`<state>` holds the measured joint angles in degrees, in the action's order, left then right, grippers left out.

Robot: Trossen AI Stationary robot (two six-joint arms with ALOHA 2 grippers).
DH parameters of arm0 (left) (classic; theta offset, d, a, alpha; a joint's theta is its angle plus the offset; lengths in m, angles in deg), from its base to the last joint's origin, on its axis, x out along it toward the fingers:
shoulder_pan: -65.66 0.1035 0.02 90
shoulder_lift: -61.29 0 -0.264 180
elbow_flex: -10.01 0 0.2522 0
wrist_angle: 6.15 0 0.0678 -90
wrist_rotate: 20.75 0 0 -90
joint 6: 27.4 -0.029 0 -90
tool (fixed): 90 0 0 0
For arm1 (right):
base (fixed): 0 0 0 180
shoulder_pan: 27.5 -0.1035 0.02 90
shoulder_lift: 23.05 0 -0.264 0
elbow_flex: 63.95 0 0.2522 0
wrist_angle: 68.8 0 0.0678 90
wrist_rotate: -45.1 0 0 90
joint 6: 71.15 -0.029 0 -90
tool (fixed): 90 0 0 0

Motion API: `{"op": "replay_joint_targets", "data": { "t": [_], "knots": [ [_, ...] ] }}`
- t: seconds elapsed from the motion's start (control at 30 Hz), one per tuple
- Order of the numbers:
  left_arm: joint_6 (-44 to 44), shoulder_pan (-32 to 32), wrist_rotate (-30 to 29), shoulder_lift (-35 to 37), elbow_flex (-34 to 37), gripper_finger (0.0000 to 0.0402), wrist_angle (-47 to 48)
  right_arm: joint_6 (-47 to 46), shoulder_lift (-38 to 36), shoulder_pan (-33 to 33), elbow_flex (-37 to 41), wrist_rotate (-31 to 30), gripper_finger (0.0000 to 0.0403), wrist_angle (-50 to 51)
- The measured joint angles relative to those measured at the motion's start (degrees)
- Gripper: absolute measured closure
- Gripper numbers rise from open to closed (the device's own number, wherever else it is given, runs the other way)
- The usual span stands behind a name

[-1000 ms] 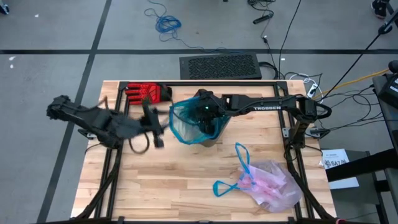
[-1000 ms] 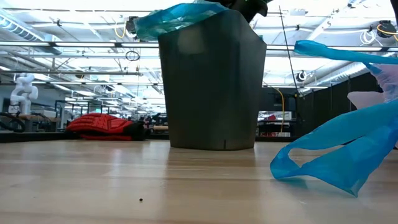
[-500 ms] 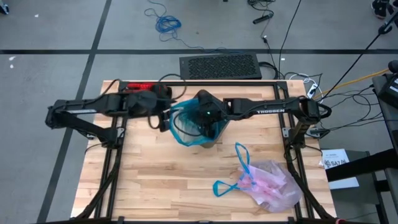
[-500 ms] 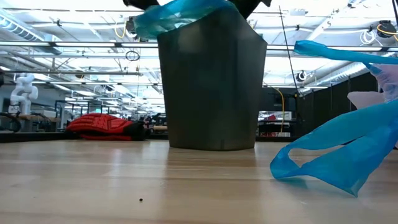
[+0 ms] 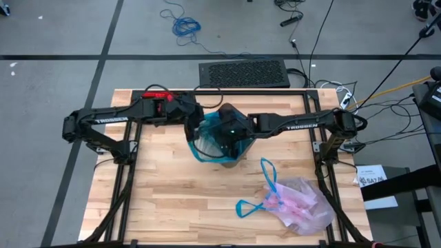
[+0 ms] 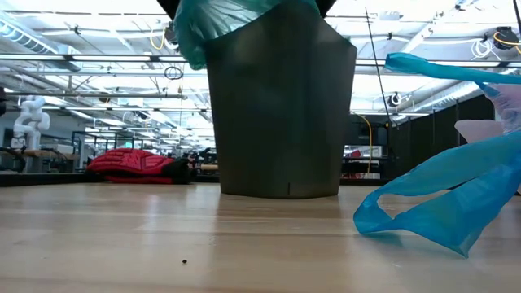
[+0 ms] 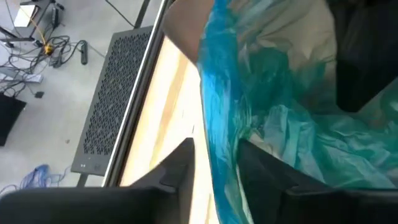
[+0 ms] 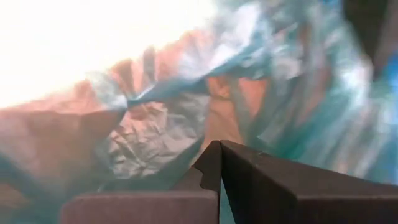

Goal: Place trash/remove bag and relplace
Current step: Insert the blue trash bag into the black trash bin

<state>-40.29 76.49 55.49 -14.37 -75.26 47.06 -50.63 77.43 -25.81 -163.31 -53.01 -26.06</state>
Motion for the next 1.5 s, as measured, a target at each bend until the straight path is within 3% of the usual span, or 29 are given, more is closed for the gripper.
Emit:
{"op": "replay_joint_targets", "data": {
  "t": [0.23, 0.57, 0.77, 0.9, 1.27, 1.5],
  "knots": [
    [0.1, 0.4, -0.3, 0.3, 0.0, 0.0393, -0.5, -8.7, -5.1, -0.3, 0.0, -2.8, 0.0392, -0.6],
    [0.1, 0.4, -0.3, 0.8, 0.0, 0.0400, -1.5, -12.6, -11.2, -0.6, 0.0, -2.7, 0.0283, 2.5],
    [0.0, 0.4, -0.3, 0.8, 0.0, 0.0400, -1.6, -10.9, -11.2, -1.8, 0.0, -2.9, 0.0205, 2.1],
    [0.0, 0.4, -0.4, 0.8, 0.0, 0.0401, -1.4, -7.9, -11.4, -3.0, 0.0, -2.5, 0.0176, 0.7],
    [-0.1, 0.4, -0.4, 0.8, 0.0, 0.0401, -1.4, -9.1, -11.8, -11.2, -0.1, 2.1, 0.0217, 12.6],
    [-0.1, 0.4, -0.4, 0.9, 0.0, 0.0401, -1.4, -16.0, -12.1, -14.2, -3.7, 2.2, 0.0200, 14.1]
  ]
}}
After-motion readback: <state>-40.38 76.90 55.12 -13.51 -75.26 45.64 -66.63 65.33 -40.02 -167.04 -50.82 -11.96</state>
